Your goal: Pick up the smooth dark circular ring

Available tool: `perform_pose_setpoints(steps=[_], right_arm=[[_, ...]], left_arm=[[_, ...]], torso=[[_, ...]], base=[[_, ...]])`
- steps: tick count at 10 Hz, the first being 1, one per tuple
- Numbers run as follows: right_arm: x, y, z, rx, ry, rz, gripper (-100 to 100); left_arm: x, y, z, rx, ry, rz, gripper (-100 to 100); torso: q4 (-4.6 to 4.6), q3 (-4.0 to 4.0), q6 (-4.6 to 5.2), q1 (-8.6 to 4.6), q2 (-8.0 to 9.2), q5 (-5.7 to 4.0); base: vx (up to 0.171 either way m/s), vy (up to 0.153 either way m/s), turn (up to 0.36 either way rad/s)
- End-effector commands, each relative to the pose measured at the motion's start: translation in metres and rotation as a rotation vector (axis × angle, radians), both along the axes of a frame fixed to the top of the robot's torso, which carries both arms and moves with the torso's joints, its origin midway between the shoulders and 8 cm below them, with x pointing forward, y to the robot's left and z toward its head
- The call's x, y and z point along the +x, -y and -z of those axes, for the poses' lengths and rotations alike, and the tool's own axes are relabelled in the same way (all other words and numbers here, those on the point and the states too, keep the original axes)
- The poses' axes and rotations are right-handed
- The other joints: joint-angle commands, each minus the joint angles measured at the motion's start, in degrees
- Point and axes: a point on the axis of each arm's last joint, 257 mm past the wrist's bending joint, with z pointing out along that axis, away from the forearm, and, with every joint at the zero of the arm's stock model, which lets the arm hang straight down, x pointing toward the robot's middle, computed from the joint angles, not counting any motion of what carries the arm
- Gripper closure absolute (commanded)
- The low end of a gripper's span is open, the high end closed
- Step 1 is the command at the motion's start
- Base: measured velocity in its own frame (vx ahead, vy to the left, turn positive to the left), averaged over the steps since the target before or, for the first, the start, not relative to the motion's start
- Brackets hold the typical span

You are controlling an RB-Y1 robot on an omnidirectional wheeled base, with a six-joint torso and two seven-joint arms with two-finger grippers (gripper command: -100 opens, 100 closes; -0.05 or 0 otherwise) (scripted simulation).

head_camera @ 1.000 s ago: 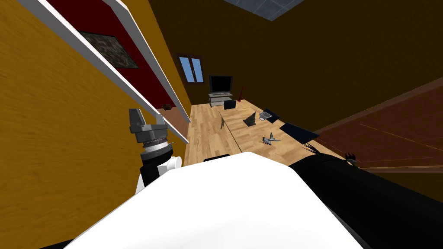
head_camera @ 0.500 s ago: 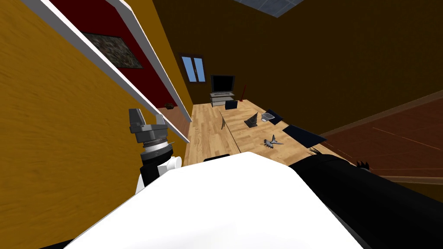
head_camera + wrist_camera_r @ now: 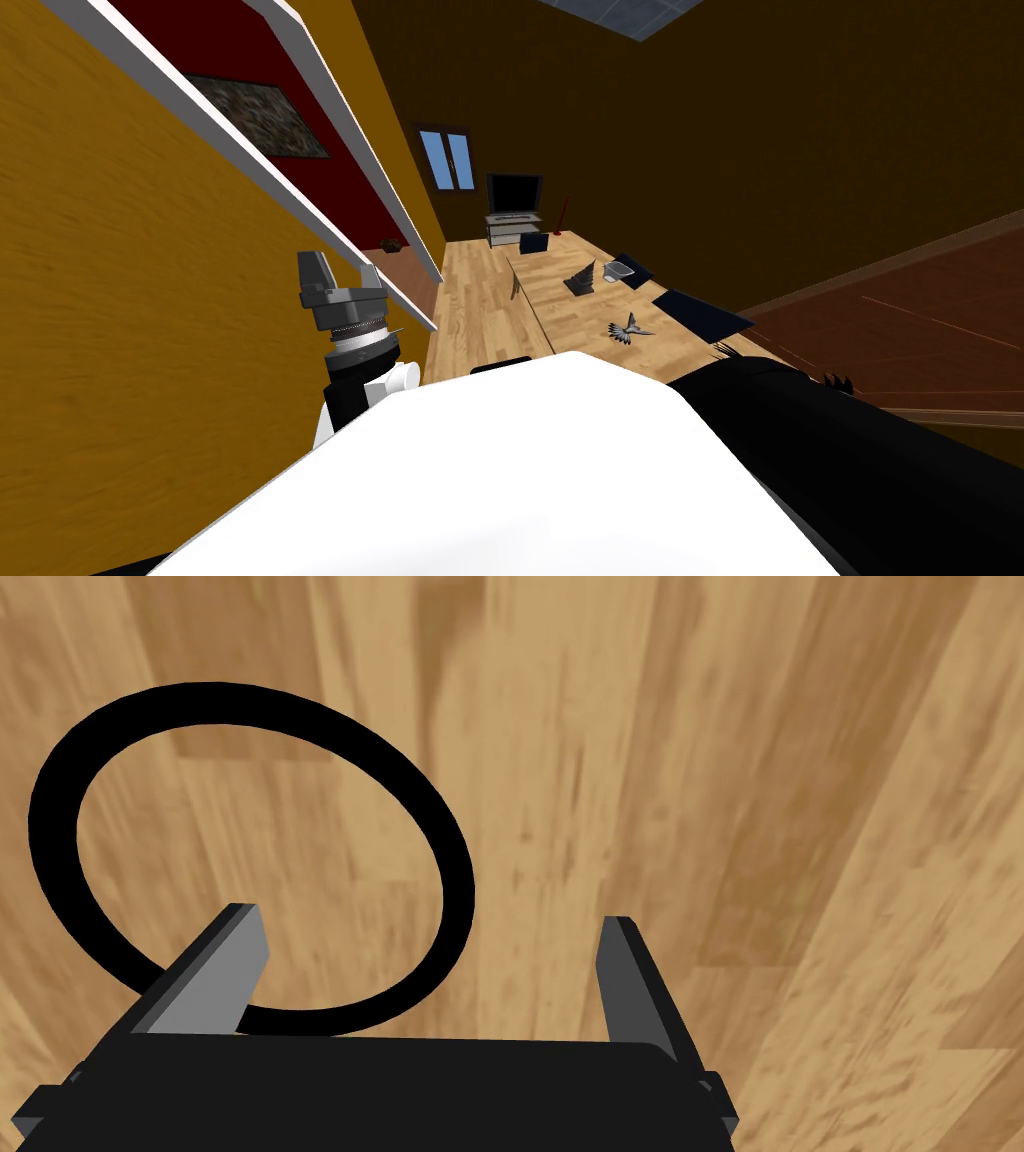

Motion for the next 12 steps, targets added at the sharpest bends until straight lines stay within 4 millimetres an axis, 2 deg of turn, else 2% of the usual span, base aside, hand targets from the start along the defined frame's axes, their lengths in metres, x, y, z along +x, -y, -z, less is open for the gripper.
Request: perform_pose_setpoints(steps=[1, 2, 3, 4, 8, 9, 10, 12], right_arm=[[-0.003, -0.01, 0.011, -0.001, 0.0, 0.001, -100], [-0.004, -0.016, 0.016, 0.0, -0.001, 0.0, -100], [-0.002, -0.012, 0.012, 0.001, 0.0, 0.002, -100], [-0.002, -0.012, 0.013, 0.0, 0.0, 0.001, 100], [-0.003, -0.012, 0.013, -0.001, -0.001, 0.003, 100], [-0.003, -0.012, 0.013, -0.001, -0.001, 0.003, 0], [-0.001, -0.003, 0.003, -0.001, 0.0, 0.001, 100], [-0.001, -0.003, 0.003, -0.001, 0.0, 0.001, 100]], left_arm=[[0.0, 0.0, 0.0, 0.0, 0.0, 0.0, 0], [0.0, 0.0, 0.0, 0.0, 0.0, 0.0, 0], [0.0, 0.0, 0.0, 0.0, 0.0, 0.0, 0], [0.0, 0.0, 0.0, 0.0, 0.0, 0.0, 0], [0.0, 0.0, 0.0, 0.0, 0.0, 0.0, 0], [0.0, 0.0, 0.0, 0.0, 0.0, 0.0, 0], [0.0, 0.0, 0.0, 0.0, 0.0, 0.0, 0], [0.0, 0.0, 0.0, 0.0, 0.0, 0.0, 0]], torso=[[0.0, 0.0, 0.0, 0.0, 0.0, 0.0], [0.0, 0.0, 0.0, -0.07, -0.01, -0.02], [0.0, -0.01, 0.0, -0.11, -0.03, -0.03], [0.0, 0.0, 0.0, -0.01, 0.0, 0.0], [0.02, 0.03, -0.05, 0.1, 0.04, 0.01], [0.02, 0.03, -0.05, 0.1, 0.04, 0.01], [0.02, 0.03, -0.05, 0.1, 0.04, 0.01], [0.03, 0.07, -0.04, 0.32, 0.13, 0.07]], base=[[0.016, -0.051, 0.0], [0.022, -0.064, 0.005], [0.01, -0.026, 0.005], [0.002, -0.005, 0.001], [0.0, 0.0, 0.0], [0.0, 0.0, 0.0], [-0.018, 0.047, 0.004], [-0.02, 0.043, -0.004]])
